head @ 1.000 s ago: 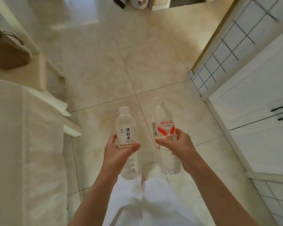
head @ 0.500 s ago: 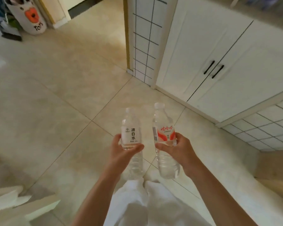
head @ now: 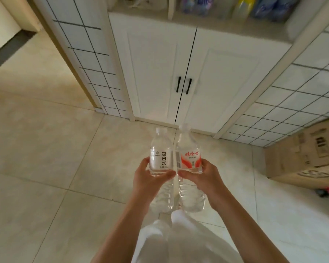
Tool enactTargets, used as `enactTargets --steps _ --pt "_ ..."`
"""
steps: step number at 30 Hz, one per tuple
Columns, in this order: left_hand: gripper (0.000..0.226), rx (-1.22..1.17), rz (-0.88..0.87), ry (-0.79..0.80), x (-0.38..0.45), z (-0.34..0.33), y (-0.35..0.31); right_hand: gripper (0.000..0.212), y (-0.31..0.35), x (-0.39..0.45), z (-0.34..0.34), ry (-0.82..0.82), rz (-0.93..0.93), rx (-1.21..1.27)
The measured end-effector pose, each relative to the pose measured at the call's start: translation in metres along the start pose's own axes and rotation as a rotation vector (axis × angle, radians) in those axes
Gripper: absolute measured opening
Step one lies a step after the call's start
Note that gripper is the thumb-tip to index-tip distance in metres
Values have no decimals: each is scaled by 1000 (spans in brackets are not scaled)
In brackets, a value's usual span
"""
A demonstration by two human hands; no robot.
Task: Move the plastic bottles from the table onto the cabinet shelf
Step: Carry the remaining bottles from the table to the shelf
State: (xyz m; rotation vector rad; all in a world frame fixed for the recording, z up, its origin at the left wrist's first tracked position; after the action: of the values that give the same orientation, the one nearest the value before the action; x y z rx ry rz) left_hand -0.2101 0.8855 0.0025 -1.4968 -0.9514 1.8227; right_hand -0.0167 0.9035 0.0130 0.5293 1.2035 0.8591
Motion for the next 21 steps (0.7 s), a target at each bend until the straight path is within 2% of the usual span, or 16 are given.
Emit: enactTargets --steps 9,13,21 --pt "58 -37 -45 -4 68 -100 -91 50 63 94 97 -7 64 12" --pt "52 -32 -46 -18 95 -120 -116 52 78 128 123 -22 49 41" --pt "58 19 -23 -2 179 -150 -161 47 119 200 159 -109 29 103"
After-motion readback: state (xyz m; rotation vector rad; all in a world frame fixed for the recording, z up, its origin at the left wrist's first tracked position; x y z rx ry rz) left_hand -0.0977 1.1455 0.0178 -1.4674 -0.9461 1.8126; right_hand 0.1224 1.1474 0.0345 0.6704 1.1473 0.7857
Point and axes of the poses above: each hand's wrist, its own x-axis towards the middle knuckle, its own z-axis out of the back of the hand, y = z × x, the point moved 9 cm from there along x, towards the middle knuckle, and after that the axes turned 1 degree about -y, right-handed, at the moved point
